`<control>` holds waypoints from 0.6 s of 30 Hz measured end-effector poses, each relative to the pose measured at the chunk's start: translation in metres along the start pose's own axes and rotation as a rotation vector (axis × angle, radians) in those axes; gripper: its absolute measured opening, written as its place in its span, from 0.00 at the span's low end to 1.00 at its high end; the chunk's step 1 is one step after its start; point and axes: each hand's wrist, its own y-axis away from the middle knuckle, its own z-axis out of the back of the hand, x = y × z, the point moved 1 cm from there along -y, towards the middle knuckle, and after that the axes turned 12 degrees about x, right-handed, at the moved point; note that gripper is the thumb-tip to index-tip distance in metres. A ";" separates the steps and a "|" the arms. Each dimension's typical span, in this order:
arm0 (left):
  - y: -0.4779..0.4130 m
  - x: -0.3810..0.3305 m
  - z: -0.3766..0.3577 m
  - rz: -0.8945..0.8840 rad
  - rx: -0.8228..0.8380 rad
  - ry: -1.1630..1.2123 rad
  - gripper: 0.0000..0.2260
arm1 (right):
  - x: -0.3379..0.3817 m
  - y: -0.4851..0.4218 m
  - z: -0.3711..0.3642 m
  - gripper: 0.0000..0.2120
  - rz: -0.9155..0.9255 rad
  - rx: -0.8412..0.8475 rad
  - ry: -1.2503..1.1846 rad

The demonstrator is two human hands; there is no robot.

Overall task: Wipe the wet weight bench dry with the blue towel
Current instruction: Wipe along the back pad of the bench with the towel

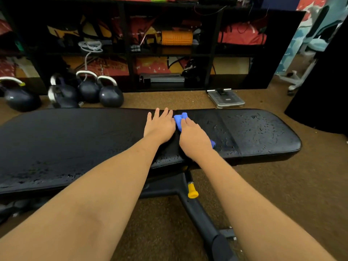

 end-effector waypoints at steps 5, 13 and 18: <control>0.003 -0.002 0.001 0.002 -0.026 0.005 0.24 | 0.003 0.081 -0.038 0.31 0.008 -0.052 -0.085; 0.000 0.000 0.000 0.005 -0.027 0.030 0.24 | -0.009 -0.024 -0.010 0.22 -0.056 0.045 -0.070; 0.001 -0.001 -0.001 -0.002 -0.046 0.020 0.24 | -0.014 -0.098 0.002 0.26 -0.064 0.098 -0.054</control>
